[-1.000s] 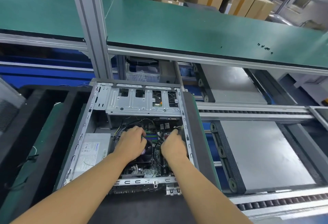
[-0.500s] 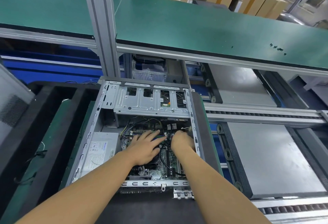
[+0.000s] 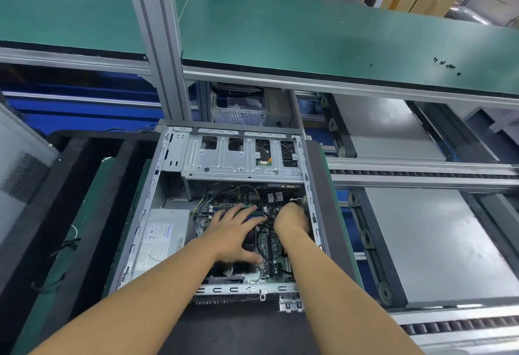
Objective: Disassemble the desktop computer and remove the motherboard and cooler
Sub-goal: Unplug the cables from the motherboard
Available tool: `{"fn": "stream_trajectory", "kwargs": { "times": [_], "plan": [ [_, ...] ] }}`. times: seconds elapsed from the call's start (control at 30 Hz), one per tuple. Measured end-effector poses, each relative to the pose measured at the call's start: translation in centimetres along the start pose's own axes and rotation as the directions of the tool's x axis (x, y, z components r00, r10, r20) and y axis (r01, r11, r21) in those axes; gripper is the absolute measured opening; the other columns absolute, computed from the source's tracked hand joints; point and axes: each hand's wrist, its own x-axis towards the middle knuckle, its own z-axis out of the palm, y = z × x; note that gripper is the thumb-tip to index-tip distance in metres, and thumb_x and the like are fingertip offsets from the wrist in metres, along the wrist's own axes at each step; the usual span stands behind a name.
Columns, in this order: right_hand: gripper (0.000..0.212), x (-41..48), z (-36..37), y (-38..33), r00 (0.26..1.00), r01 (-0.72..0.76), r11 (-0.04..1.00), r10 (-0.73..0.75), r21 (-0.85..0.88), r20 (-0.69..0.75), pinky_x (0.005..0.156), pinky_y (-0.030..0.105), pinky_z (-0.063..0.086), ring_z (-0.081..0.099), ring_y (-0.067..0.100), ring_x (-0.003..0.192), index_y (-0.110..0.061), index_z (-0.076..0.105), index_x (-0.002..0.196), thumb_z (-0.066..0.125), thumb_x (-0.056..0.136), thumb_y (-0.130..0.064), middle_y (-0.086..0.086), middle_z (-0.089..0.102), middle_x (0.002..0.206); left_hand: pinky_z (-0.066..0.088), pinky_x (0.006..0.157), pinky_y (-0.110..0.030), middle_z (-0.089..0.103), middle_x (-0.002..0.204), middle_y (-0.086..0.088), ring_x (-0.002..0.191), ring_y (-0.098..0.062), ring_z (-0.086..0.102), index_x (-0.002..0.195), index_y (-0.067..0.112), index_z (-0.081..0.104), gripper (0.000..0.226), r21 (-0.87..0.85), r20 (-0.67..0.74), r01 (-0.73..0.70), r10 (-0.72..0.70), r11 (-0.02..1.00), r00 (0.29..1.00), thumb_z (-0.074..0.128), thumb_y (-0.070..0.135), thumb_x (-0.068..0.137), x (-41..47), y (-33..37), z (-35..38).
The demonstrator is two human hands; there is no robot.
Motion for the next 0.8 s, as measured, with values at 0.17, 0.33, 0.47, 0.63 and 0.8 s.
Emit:
{"fn": "stream_trajectory", "kwargs": {
  "times": [0.17,0.33,0.47,0.63,0.8],
  "plan": [
    [0.021,-0.4,-0.1,0.1,0.999,0.038,0.999,-0.038,-0.008,0.017,0.077,0.033,0.055,0.069,0.028,0.105,-0.004,0.065,0.113,0.056,0.094,-0.005,0.012,0.07,0.115,-0.002,0.12,-0.052,-0.008,0.164,0.015,0.151,-0.017,-0.011,0.153,0.048,0.006,0.101,-0.011,-0.004,-0.003,0.003,1.0,1.0,0.056,0.083,0.072,0.0,0.2,-0.1],
    [0.02,-0.3,-0.2,0.1,1.0,-0.009,0.996,0.008,0.091,0.011,0.078,0.034,0.055,0.068,0.029,0.106,-0.002,0.066,0.113,0.057,0.096,-0.009,0.014,0.069,0.117,-0.002,0.12,-0.051,-0.006,0.165,0.014,0.151,-0.018,-0.01,0.152,0.047,0.01,0.099,-0.011,-0.011,-0.006,0.006,1.0,1.0,0.054,0.084,0.072,0.0,0.1,0.0],
    [0.021,-0.2,0.0,0.3,0.999,-0.038,0.989,0.039,0.146,-0.004,0.079,0.036,0.056,0.068,0.031,0.105,-0.002,0.066,0.113,0.057,0.096,-0.01,0.015,0.069,0.115,-0.002,0.12,-0.051,-0.003,0.165,0.015,0.151,-0.017,-0.009,0.152,0.046,0.013,0.099,-0.009,-0.017,-0.009,0.009,1.0,1.0,0.054,0.085,0.071,0.0,0.0,0.0],
    [0.026,-0.4,-0.1,-0.2,0.995,0.093,0.958,-0.08,0.273,-0.059,0.074,0.031,0.047,0.064,0.032,0.109,-0.003,0.06,0.118,0.044,0.101,-0.015,0.01,0.064,0.102,0.0,0.12,-0.052,0.002,0.165,0.014,0.151,-0.018,-0.004,0.152,0.044,0.015,0.099,0.002,-0.024,-0.001,0.001,1.0,1.0,0.054,0.085,0.07,0.0,0.1,-0.1],
    [0.028,-1.5,-0.1,0.7,0.989,0.084,0.992,-0.095,0.095,0.118,0.086,0.035,0.051,0.062,0.033,0.113,0.0,0.058,0.123,0.043,0.1,-0.008,0.019,0.063,0.125,0.0,0.12,-0.052,0.006,0.164,0.014,0.151,-0.018,-0.001,0.152,0.044,0.015,0.1,-0.024,-0.032,-0.011,0.011,1.0,0.999,0.056,0.084,0.07,0.0,0.3,-0.3]
  ]
}}
